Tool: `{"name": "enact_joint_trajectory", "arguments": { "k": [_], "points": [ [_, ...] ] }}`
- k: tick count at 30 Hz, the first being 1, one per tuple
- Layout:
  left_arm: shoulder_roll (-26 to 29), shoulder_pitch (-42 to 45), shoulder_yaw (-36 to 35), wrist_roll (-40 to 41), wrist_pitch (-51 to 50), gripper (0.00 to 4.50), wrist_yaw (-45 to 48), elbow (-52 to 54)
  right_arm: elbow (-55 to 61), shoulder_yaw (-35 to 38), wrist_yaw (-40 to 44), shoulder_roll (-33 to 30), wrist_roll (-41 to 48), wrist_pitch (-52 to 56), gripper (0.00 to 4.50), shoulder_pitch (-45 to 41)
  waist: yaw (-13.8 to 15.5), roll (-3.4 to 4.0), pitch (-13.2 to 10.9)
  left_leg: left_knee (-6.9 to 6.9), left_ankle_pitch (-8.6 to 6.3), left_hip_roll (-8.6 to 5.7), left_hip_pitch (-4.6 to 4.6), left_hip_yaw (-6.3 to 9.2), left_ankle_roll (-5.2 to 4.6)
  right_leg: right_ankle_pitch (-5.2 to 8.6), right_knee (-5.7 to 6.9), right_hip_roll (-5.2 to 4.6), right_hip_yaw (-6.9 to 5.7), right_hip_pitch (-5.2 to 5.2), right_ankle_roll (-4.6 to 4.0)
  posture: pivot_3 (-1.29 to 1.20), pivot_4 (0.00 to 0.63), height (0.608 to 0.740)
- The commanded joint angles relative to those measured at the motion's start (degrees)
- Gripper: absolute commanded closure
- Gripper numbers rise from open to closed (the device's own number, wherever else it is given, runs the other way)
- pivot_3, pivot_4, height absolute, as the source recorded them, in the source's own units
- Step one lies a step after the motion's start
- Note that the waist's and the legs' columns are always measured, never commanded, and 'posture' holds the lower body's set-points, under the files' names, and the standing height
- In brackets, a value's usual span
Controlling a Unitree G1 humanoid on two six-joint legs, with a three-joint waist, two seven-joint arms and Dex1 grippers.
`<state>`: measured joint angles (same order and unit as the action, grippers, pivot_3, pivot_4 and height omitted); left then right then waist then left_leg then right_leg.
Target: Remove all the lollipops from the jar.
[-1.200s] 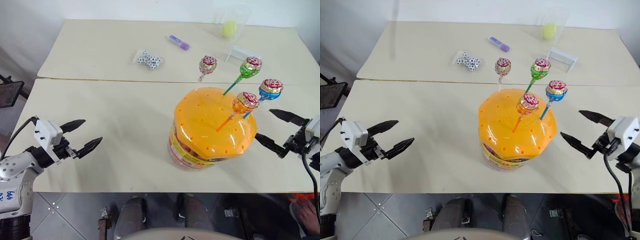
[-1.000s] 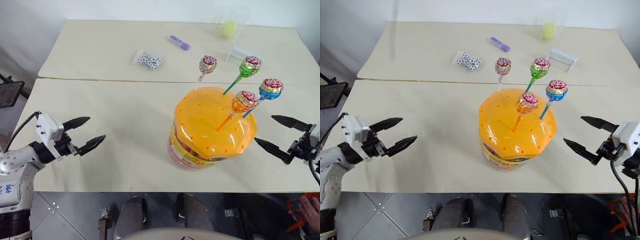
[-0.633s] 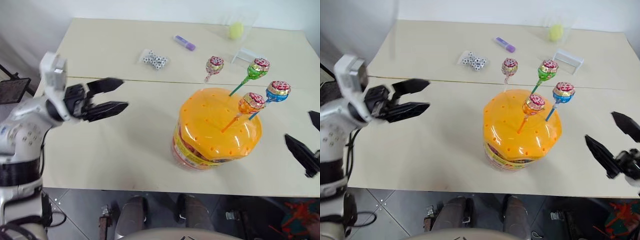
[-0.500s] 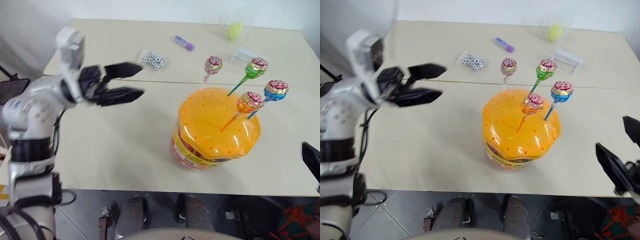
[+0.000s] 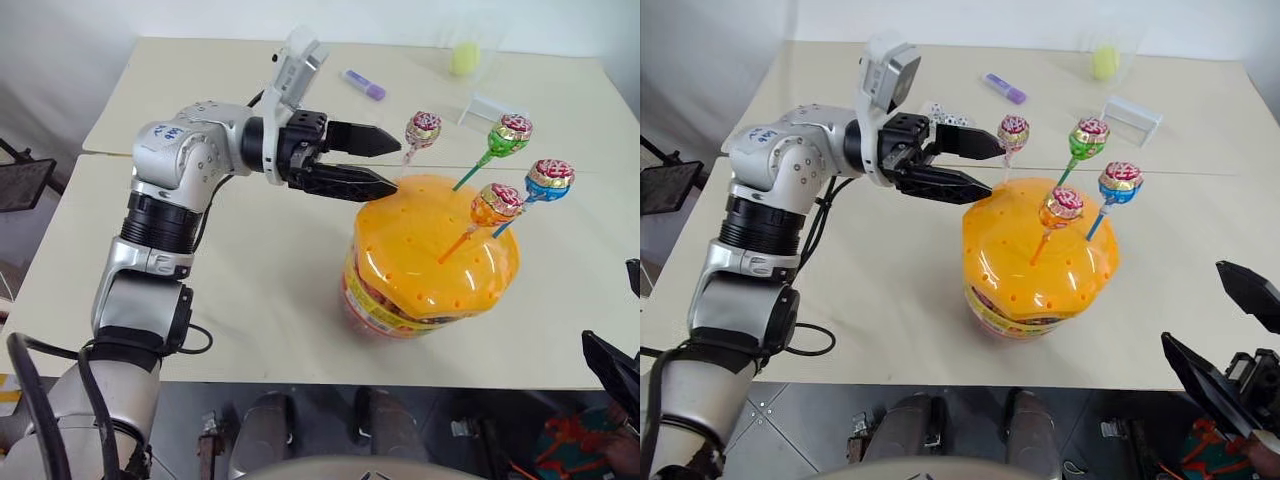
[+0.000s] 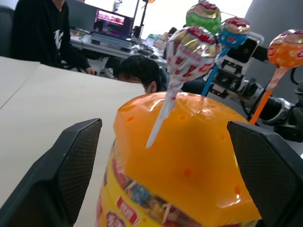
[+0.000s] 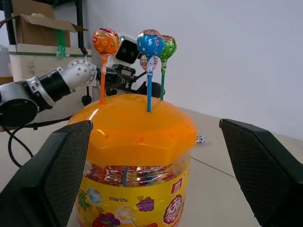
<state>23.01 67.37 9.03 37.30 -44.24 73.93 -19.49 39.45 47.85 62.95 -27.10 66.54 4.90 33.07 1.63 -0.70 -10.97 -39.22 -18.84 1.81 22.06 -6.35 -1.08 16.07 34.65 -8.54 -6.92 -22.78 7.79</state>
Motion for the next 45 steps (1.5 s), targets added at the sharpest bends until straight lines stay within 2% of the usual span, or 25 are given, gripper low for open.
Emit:
{"name": "enact_joint_trajectory", "arguments": {
  "k": [1, 10, 13, 17, 20, 21, 25, 27, 30, 33, 37, 42, 45],
  "points": [
    [-1.35, 2.17, -1.16, -0.60, 0.02, 0.87, -0.54, 1.12, 0.01, 2.13, 0.65, -0.63, 0.40, -0.97, 0.00, 0.69, -0.01, 0.00, 0.00, 0.00, 0.00, 0.00, 0.00, 0.00, 0.00, 0.00, 0.00, 0.00, 0.01, 0.00, 0.00, 0.00, 0.150, 0.740],
    [-4.85, 2.49, -2.69, -1.80, 2.38, 3.60, -2.15, -0.04, 0.53, 1.17, 0.22, -0.25, -0.04, -1.20, 0.00, 0.35, -0.01, 0.00, 0.00, -0.01, 0.00, 0.00, 0.00, 0.02, -0.01, 0.00, 0.00, 0.00, 0.02, 0.00, 0.00, 0.00, 0.150, 0.740],
    [-6.62, 3.16, -8.43, 1.66, 3.71, 4.46, -3.81, -2.35, 1.10, 0.13, -0.39, -0.20, 1.49, -1.12, 0.00, -1.18, -0.07, 0.00, 0.00, -0.01, 0.00, 0.00, 0.00, 0.06, -0.01, 0.00, 0.00, 0.00, 0.03, 0.00, 0.00, 0.00, 0.150, 0.740],
    [-6.88, 5.13, -19.95, 9.02, 0.83, 4.46, -7.93, -6.67, 1.44, -1.75, 0.22, -2.52, 2.55, 0.25, 0.00, -4.48, -0.23, -0.01, -0.01, -0.03, 0.00, 0.02, 0.00, 0.39, -0.02, 0.00, 0.01, 0.00, 0.06, -0.02, 0.00, 0.00, 0.150, 0.740],
    [-2.18, 3.98, -25.47, 11.20, -2.80, 4.46, -10.86, -7.77, 0.73, -2.52, 1.68, -4.99, 2.69, 1.11, 0.00, -6.26, -0.50, 0.02, 0.00, -0.02, 0.00, 0.02, -0.05, 0.40, -0.02, 0.00, 0.10, 0.00, 0.07, -0.02, 0.00, 0.00, 0.150, 0.740],
    [1.76, 1.49, -24.40, 8.79, -3.08, 4.46, -10.17, -7.04, 0.32, -2.57, 3.07, -6.15, 2.25, 1.48, 0.00, -6.36, -0.48, 0.02, 0.00, 0.00, 0.00, 0.02, -0.12, 0.39, -0.02, 0.00, 0.17, 0.00, 0.09, -0.02, 0.00, 0.00, 0.150, 0.740],
    [17.83, -11.71, -16.88, -1.39, -4.05, 4.46, -8.25, -3.19, -1.82, -2.21, 10.20, -10.63, 0.48, 2.74, 0.00, -6.19, -0.95, 0.06, 0.03, 0.26, -0.01, 0.01, -0.52, 0.20, -0.01, 0.00, 0.35, 0.01, 0.28, 0.05, 0.00, 0.00, 0.150, 0.740],
    [23.27, -18.35, -16.22, -3.82, -6.08, 4.46, -10.11, -1.44, -2.76, -1.91, 12.45, -12.17, 0.73, 3.36, 0.00, -6.63, -0.80, 0.00, -0.01, 0.23, -0.03, 0.03, -0.53, 0.18, -0.01, 0.00, 0.34, 0.01, 0.29, 0.07, 0.00, 0.00, 0.150, 0.740],
    [30.11, -32.52, -19.96, -4.11, -11.72, 4.46, -13.65, 4.92, -4.60, -2.29, 16.84, -14.80, -0.26, 4.06, 0.00, -7.70, -0.37, -0.24, -0.07, 0.15, -0.10, 0.06, -0.50, 0.18, -0.08, 0.00, 0.29, -0.01, 0.36, 0.09, 0.00, 0.00, 0.150, 0.740],
    [33.26, -46.77, -22.95, -4.18, -13.16, 4.46, -15.64, 13.09, -6.37, -3.68, 21.29, -16.05, -2.16, 4.11, 0.00, -8.26, -0.02, -0.32, -0.06, 0.14, -0.25, 0.33, -0.52, 0.25, -0.10, 0.00, 0.32, -0.04, 0.44, 0.12, 0.00, 0.00, 0.150, 0.740],
    [32.19, -59.36, -26.14, -4.46, -11.31, 4.46, -18.00, 18.92, -10.78, -5.99, 27.19, -17.12, -7.29, 2.28, 0.00, -9.05, 0.17, -0.37, 0.02, 0.11, -0.31, 0.33, -0.52, 0.32, -0.12, 0.01, 0.20, -0.10, 0.55, 0.19, -0.02, 0.00, 0.150, 0.740],
    [31.76, -64.55, -28.46, -5.24, -7.82, 3.26, -19.23, 21.66, -16.63, -7.17, 28.45, -17.10, -10.11, 0.34, 0.00, -11.92, -0.32, -0.13, 0.11, 0.18, -0.42, 0.44, -0.79, -0.01, -0.05, 0.02, 0.12, -0.08, 0.69, 0.25, -0.03, 0.00, 0.150, 0.740],
    [33.30, -62.69, -29.38, -7.74, 2.59, 2.42, -15.71, 18.22, -17.32, -6.77, 27.78, -16.51, -9.70, 0.51, 0.00, -12.14, -0.25, -0.02, 0.14, 0.17, -0.46, 0.60, -0.88, -0.21, 0.04, 0.09, 0.12, -0.01, 0.69, 0.18, -0.16, 0.00, 0.150, 0.740]
  ]
}}
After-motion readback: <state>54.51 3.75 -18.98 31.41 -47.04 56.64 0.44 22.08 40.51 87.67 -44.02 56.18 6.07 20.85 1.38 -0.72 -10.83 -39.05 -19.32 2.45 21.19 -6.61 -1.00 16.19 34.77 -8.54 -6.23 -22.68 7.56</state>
